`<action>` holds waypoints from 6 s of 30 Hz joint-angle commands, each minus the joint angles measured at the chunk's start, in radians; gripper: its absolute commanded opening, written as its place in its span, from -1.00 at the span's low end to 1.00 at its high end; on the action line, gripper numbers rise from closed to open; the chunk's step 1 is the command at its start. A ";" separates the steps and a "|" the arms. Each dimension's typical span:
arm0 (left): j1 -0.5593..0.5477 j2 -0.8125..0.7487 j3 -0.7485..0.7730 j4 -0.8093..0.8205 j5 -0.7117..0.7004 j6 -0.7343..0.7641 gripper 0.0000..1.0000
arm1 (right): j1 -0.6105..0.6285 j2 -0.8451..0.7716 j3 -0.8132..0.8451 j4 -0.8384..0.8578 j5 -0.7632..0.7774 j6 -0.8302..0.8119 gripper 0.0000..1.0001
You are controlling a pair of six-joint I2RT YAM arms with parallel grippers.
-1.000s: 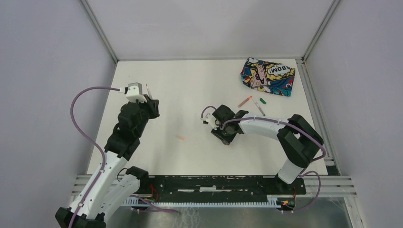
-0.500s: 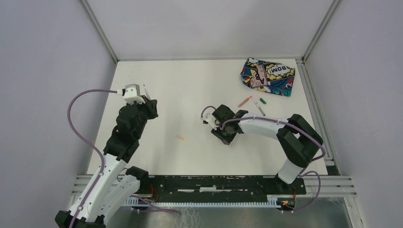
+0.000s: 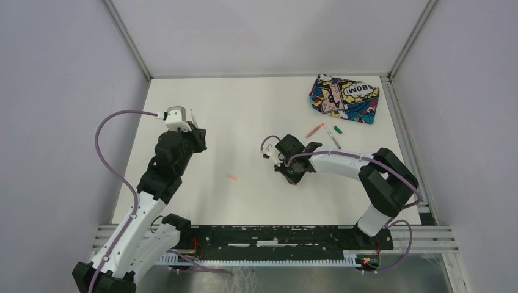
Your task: Insert the pens into the pen caps
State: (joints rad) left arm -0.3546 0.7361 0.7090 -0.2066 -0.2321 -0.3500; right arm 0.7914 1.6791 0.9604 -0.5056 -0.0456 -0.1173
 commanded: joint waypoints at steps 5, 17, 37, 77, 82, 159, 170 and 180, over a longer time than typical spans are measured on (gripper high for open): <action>0.004 0.035 0.041 0.030 0.064 0.024 -0.96 | -0.035 -0.123 -0.068 0.028 -0.047 0.032 -1.00; -0.067 0.135 0.041 0.179 0.322 0.049 -0.96 | -0.184 -0.448 -0.200 0.386 -0.173 0.226 -0.96; -0.399 0.515 0.231 0.482 0.619 0.122 -0.96 | -0.218 -0.899 -0.424 0.961 0.109 0.562 -1.00; -0.483 0.590 0.314 0.431 0.704 0.206 -0.96 | -0.226 -0.869 -0.342 1.305 -0.046 0.650 -1.00; -0.484 0.593 0.316 0.430 0.709 0.205 -0.96 | -0.226 -0.863 -0.342 1.292 -0.061 0.656 -1.00; -0.488 0.550 0.290 0.449 0.663 0.212 -0.96 | -0.226 -0.830 -0.424 1.257 -0.229 0.736 -1.00; -0.488 0.549 0.285 0.456 0.651 0.205 -0.96 | -0.226 -0.831 -0.462 1.247 -0.270 0.753 -0.61; -0.488 0.551 0.284 0.457 0.643 0.205 -0.96 | -0.225 -0.875 -0.434 1.152 -0.248 0.698 -0.08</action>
State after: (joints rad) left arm -0.8383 1.3144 0.9852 0.2070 0.4198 -0.1890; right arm 0.5629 0.8398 0.5034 0.6735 -0.2901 0.6151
